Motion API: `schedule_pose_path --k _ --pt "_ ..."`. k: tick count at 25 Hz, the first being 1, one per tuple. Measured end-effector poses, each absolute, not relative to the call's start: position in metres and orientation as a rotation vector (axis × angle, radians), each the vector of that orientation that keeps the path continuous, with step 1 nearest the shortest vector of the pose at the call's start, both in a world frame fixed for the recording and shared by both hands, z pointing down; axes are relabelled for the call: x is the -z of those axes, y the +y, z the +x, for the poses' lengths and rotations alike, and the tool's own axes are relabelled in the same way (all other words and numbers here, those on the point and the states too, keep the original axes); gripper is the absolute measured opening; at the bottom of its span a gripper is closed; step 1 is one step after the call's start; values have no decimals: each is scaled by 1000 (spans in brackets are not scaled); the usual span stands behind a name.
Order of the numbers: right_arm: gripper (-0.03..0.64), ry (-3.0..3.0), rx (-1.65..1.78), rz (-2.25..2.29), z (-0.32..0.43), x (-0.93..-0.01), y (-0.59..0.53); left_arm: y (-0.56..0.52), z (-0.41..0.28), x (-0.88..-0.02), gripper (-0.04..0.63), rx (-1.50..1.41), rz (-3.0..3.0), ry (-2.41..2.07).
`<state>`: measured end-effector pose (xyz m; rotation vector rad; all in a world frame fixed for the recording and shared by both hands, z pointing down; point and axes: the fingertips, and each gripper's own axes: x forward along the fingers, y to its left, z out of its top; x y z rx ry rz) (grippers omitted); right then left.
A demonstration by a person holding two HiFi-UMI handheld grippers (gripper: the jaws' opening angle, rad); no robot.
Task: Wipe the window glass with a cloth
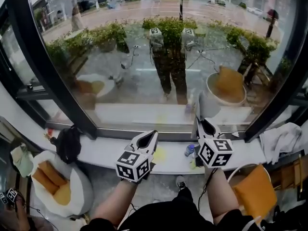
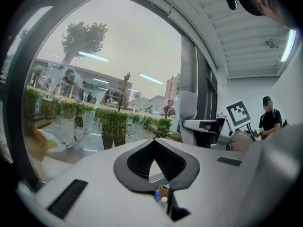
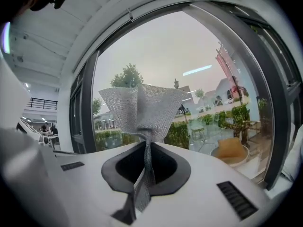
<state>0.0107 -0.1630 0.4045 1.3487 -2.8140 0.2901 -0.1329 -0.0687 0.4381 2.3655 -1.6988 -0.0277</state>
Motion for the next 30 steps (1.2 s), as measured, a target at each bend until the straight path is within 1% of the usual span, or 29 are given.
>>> schedule_pose_path --k 10,22,30 --pt "40 -2758 -350 1284 18 -450 -68 10 -116 -473 -2 24 2313 -1663" --pt "39 -2742 -366 1289 51 -462 -44 9 -69 -483 -2 9 2348 -1607" --pt "39 -2733 -383 1283 56 -472 -36 10 -61 -486 -2 12 2355 -1586"
